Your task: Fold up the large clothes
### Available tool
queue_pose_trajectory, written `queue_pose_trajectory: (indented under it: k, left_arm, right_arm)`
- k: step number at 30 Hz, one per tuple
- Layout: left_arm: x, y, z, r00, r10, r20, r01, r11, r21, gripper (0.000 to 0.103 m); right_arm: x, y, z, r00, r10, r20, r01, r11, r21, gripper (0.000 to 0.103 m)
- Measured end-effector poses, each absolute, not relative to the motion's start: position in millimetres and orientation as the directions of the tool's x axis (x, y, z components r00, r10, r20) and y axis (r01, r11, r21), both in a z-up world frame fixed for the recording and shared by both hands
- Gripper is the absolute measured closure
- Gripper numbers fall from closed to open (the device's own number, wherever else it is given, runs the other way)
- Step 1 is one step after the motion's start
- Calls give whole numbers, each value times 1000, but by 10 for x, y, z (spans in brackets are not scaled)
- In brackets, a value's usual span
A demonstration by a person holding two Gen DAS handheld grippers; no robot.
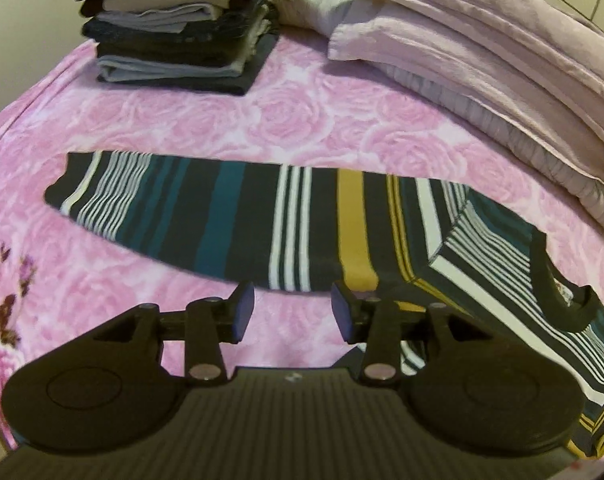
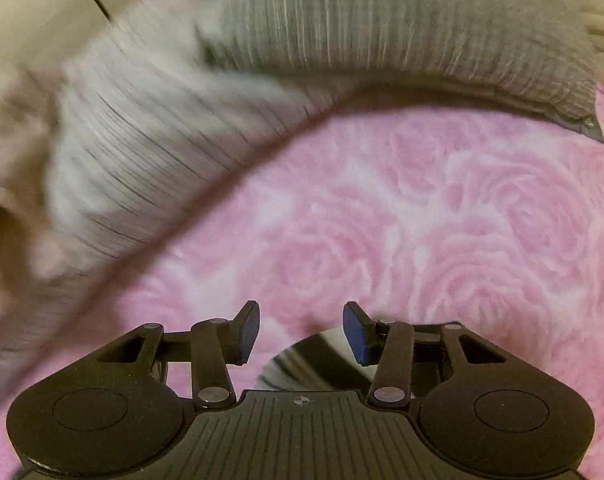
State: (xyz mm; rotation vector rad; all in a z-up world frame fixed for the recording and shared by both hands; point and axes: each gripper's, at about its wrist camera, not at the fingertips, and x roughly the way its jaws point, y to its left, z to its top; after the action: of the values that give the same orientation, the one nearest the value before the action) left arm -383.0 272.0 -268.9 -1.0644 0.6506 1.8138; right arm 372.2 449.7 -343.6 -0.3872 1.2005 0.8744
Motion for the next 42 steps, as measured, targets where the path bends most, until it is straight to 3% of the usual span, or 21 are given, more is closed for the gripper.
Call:
queue_pose_trajectory:
  k: [3,4,5,6,10,12,15,17,19,23,25,26,28,29,31,34,38,42]
  left_arm:
    - [-3847,2664,-2680,-227,422,-878,-889,-458,10,65]
    - [-3847,2648,-2684,-227,418,-880,-889,-457,13,65]
    - [-3846,2639,-2689,-225,415,-881,-889,-458,12,65]
    - [-3844,2634,-2700,-221,412,-884,-888,-460,8,65]
    - [-3779,2661,-2751,-180,406,-896,-883,-468,-34,66]
    - [-3713,2709,-2739,-153,416,-896,-889,-454,-59,66]
    - [-3578,2811,-2661,-102,448,-888,-903,-417,-107,66]
    - [-3471,2869,-2593,-68,469,-880,-910,-391,-138,66]
    - [-3351,2904,-2534,-29,488,-873,-917,-361,-172,66]
    - [-3125,2881,-2503,49,499,-865,-932,-288,-219,66]
    - [-3040,2811,-2528,73,490,-869,-940,-257,-224,66]
    - [-3023,2764,-2539,79,484,-872,-941,-252,-225,66]
    - [-3017,2665,-2569,88,466,-881,-943,-247,-225,66]
    - [-3018,2613,-2578,84,454,-887,-944,-249,-218,66]
    - [-3046,2517,-2571,77,443,-893,-945,-253,-207,66]
    - [-3086,2401,-2527,53,439,-897,-949,-257,-182,66]
    - [-3082,2320,-2510,43,441,-897,-955,-246,-166,65]
    - [-3005,2239,-2553,61,435,-898,-953,-241,-181,65]
  right_arm:
    - [3603,4416,-3630,133,321,-938,-794,600,93,60]
    - [3548,4358,-3622,147,325,-934,-815,575,72,64]
    - [3501,4276,-3597,162,319,-934,-828,558,47,90]
    - [3494,4156,-3565,154,322,-934,-829,556,56,95]
    - [3619,3402,-3196,90,505,-859,-783,569,252,96]
    - [3695,3017,-2810,105,633,-767,-768,541,342,96]
    - [3741,2325,-2016,113,867,-485,-785,376,492,96]
    - [3696,1850,-1599,109,932,-347,-813,285,508,96]
    - [3610,1368,-1366,131,945,-299,-856,260,446,96]
    - [3644,358,-1650,247,887,-391,-796,416,440,96]
    - [3645,-179,-2089,342,769,-540,-692,595,409,94]
    - [3681,-461,-2389,354,676,-646,-597,695,399,88]
    - [3728,-934,-3044,274,377,-885,-342,898,277,75]
    - [3719,-1137,-3270,215,295,-931,-264,935,236,75]
    - [3630,-1423,-3455,176,305,-936,-167,946,277,73]
    - [3660,-1428,-3412,187,454,-871,-133,891,435,52]
    - [3947,-1200,-3390,226,535,-814,-116,845,523,50]
    - [4179,-963,-3760,230,506,-831,14,852,523,50]
